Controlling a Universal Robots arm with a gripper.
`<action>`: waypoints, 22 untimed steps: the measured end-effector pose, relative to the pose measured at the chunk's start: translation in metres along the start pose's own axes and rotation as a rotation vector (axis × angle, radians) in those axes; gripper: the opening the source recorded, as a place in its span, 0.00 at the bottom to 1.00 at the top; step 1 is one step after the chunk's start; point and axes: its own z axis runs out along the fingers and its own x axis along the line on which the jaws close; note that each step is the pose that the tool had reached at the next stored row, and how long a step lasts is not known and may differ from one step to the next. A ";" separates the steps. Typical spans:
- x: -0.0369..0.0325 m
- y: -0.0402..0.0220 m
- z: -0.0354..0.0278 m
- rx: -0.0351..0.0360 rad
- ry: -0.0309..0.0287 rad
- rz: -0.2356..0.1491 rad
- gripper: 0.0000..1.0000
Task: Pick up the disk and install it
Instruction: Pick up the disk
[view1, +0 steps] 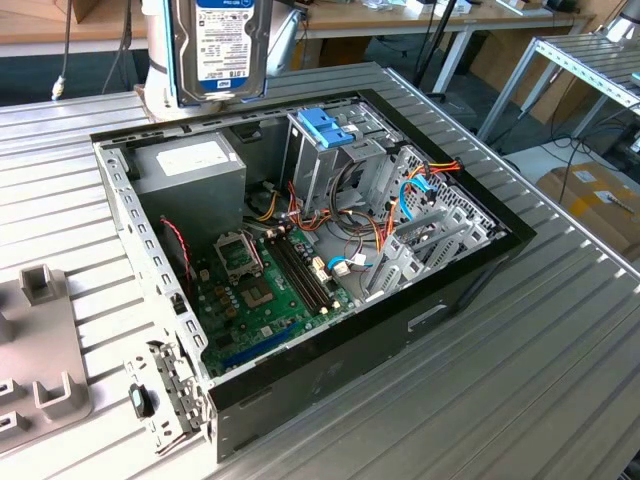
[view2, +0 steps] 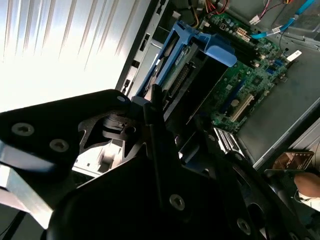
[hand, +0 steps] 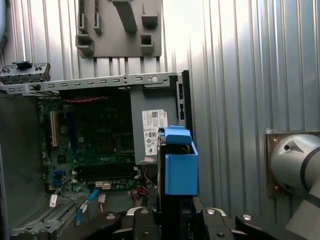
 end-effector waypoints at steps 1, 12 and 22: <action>0.0000 0.0000 0.0000 0.0000 0.0000 0.000 0.35; -0.0003 -0.0006 0.0001 0.0000 -0.0001 0.000 0.35; -0.0005 -0.0040 0.0001 0.0000 -0.0001 0.000 0.35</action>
